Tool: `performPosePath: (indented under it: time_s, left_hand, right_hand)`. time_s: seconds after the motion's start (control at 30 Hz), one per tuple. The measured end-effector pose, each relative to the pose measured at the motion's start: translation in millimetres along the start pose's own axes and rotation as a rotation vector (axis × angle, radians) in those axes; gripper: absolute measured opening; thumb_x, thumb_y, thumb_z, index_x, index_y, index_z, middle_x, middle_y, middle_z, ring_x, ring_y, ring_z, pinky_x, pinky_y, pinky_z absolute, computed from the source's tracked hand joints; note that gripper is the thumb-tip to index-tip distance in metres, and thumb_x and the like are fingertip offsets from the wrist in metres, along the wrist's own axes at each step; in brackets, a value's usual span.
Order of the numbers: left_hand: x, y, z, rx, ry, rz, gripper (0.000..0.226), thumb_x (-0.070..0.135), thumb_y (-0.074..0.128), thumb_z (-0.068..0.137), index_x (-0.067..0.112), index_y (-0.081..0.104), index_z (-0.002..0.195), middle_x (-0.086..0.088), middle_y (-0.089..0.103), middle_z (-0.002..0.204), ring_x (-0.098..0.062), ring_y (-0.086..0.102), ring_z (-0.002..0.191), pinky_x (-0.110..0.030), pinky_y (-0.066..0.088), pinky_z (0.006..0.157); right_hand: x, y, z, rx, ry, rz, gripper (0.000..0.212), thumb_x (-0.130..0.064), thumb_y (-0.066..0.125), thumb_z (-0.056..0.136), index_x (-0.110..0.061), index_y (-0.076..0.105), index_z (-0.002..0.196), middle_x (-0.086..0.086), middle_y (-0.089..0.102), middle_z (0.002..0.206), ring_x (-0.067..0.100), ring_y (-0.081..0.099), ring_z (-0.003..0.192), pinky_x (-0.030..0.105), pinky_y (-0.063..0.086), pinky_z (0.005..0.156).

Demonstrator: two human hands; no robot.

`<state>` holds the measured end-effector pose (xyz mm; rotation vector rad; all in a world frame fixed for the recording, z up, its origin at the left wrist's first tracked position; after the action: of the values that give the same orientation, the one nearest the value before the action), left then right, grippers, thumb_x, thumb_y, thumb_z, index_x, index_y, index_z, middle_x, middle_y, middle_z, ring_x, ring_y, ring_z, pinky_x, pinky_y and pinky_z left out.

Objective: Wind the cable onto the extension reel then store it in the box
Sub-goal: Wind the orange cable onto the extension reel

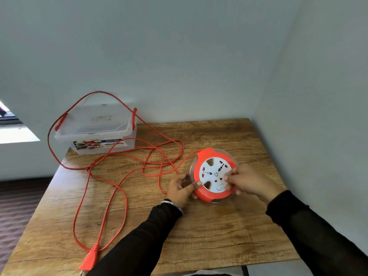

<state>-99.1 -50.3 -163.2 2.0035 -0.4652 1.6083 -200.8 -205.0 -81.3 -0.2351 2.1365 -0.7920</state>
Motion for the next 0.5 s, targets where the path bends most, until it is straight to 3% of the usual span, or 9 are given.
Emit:
performPosePath:
  time_s: [0.07, 0.13, 0.2, 0.3, 0.37, 0.43, 0.5]
  left_hand:
    - [0, -1, 1, 0.009, -0.005, 0.009, 0.026, -0.006, 0.066, 0.079, -0.004, 0.06, 0.104, -0.009, 0.064, 0.075, -0.012, 0.05, 0.034, -0.019, 0.043, 0.035]
    - [0, -2, 0, 0.0, -0.003, 0.011, 0.027, -0.004, 0.069, 0.077, -0.004, 0.061, 0.103, -0.009, 0.065, 0.075, -0.012, 0.05, 0.035, -0.019, 0.043, 0.035]
    - [2, 0, -1, -0.015, 0.012, 0.024, 0.029, 0.005, 0.074, 0.072, 0.0, 0.064, 0.098, -0.006, 0.065, 0.069, -0.013, 0.049, 0.035, -0.02, 0.042, 0.036]
    - [4, 0, -3, -0.02, 0.043, 0.019, 0.021, 0.012, 0.072, 0.065, 0.008, 0.066, 0.085, 0.002, 0.065, 0.059, -0.015, 0.048, 0.035, -0.02, 0.041, 0.035]
    - [6, 0, -5, -0.018, 0.05, 0.007, 0.02, 0.011, 0.073, 0.064, 0.009, 0.066, 0.083, 0.002, 0.065, 0.058, -0.014, 0.049, 0.036, -0.021, 0.042, 0.035]
    - [6, -1, -6, -0.003, 0.047, -0.005, 0.02, 0.01, 0.073, 0.064, 0.01, 0.066, 0.082, 0.002, 0.065, 0.057, -0.013, 0.05, 0.036, -0.02, 0.042, 0.035]
    - [6, -3, -5, 0.019, 0.035, -0.016, 0.019, 0.01, 0.074, 0.063, 0.011, 0.066, 0.08, 0.002, 0.065, 0.057, -0.012, 0.049, 0.036, -0.02, 0.042, 0.035]
  right_hand:
    - [-20, -12, -5, 0.201, -0.272, -0.552, 0.028, -0.02, 0.057, 0.087, -0.021, 0.066, 0.113, 0.004, 0.067, 0.114, 0.023, 0.065, 0.093, 0.032, 0.051, 0.074]
    - [-37, 2, -12, 0.153, -0.559, -0.91, 0.04, -0.024, 0.057, 0.087, -0.035, 0.055, 0.126, 0.002, 0.051, 0.135, 0.026, 0.058, 0.111, 0.036, 0.048, 0.081]
    - [-36, 19, -14, -0.008, -0.711, -1.117, 0.041, -0.027, 0.048, 0.093, -0.041, 0.045, 0.132, 0.01, 0.034, 0.148, 0.031, 0.054, 0.116, 0.038, 0.048, 0.079]
    - [-25, 31, -6, -0.09, -0.753, -1.364, 0.049, -0.019, 0.043, 0.096, -0.04, 0.033, 0.138, 0.025, 0.015, 0.153, 0.038, 0.056, 0.109, 0.044, 0.049, 0.078]
    - [-29, 33, 1, -0.108, -0.797, -1.452, 0.051, -0.02, 0.047, 0.094, -0.04, 0.033, 0.138, 0.027, 0.022, 0.149, 0.039, 0.052, 0.111, 0.049, 0.044, 0.09]
    - [-38, 33, 5, -0.089, -0.909, -1.557, 0.051, -0.025, 0.052, 0.092, -0.042, 0.036, 0.136, 0.021, 0.04, 0.138, 0.037, 0.045, 0.118, 0.054, 0.026, 0.109]
    - [-45, 33, 9, -0.053, -1.005, -1.637, 0.051, -0.027, 0.056, 0.09, -0.043, 0.037, 0.134, 0.015, 0.052, 0.125, 0.035, 0.043, 0.118, 0.055, 0.018, 0.111]
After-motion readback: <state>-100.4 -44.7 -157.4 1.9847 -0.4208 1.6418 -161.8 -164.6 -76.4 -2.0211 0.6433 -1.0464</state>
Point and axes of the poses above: each hand's wrist, its own z-axis towards the middle knuckle, its own y-axis out of the palm, x = y × z, the point moved 6 cm from there along z, towards the middle knuckle
